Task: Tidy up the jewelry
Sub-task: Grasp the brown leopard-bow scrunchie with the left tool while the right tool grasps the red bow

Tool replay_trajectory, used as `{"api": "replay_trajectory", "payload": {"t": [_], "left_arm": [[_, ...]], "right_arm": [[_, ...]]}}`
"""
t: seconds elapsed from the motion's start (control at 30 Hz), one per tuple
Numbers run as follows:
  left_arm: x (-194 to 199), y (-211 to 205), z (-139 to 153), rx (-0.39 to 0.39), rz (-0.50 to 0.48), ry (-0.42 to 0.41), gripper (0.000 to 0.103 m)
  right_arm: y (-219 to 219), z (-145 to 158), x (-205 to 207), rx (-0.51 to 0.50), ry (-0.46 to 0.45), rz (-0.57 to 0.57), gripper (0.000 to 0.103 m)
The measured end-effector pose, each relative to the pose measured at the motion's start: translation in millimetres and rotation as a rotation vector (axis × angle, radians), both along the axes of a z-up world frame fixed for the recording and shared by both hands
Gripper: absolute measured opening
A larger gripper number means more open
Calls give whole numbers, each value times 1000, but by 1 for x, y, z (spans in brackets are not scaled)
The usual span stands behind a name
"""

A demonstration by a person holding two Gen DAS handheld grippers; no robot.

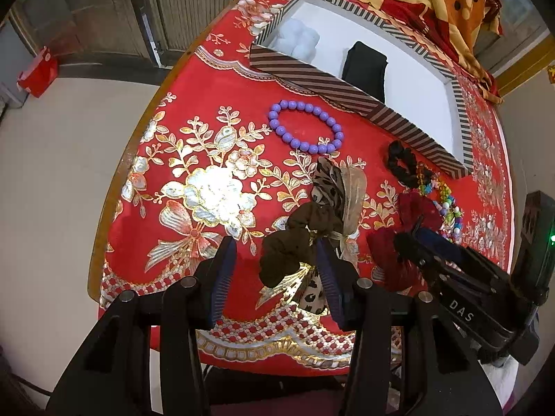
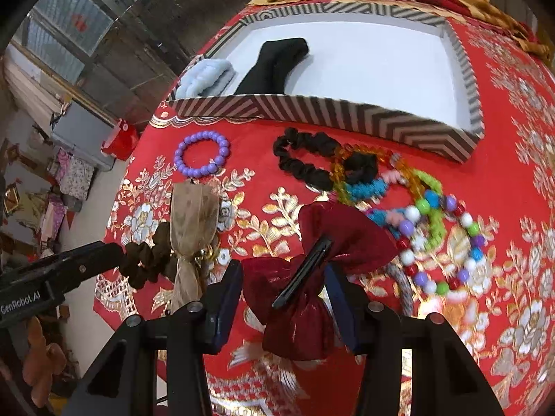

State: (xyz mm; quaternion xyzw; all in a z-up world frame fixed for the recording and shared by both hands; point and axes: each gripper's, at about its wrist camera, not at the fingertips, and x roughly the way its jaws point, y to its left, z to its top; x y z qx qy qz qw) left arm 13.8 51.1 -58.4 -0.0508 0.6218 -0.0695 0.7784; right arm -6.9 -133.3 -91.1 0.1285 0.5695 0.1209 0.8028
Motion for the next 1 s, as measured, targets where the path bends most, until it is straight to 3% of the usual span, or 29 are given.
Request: {"api": "replay_trajectory", "payload": {"t": [0.73,0.9,0.97,1.0], "left_arm": [[25,-33,-36,23,-110,63,50],[26,-29,-32,-50,-156,55,50],[26,-26,-32,-57,-185,52,57],[26,-26,-31,-60,-200,49,65]], "right_arm": [[-5,-8,16,-10,7,8,48],[-13,-7,18,28,28,4,48],[-15,-7,18,38,36,0,48],[-16,-7,18,40,38,1,48]]}}
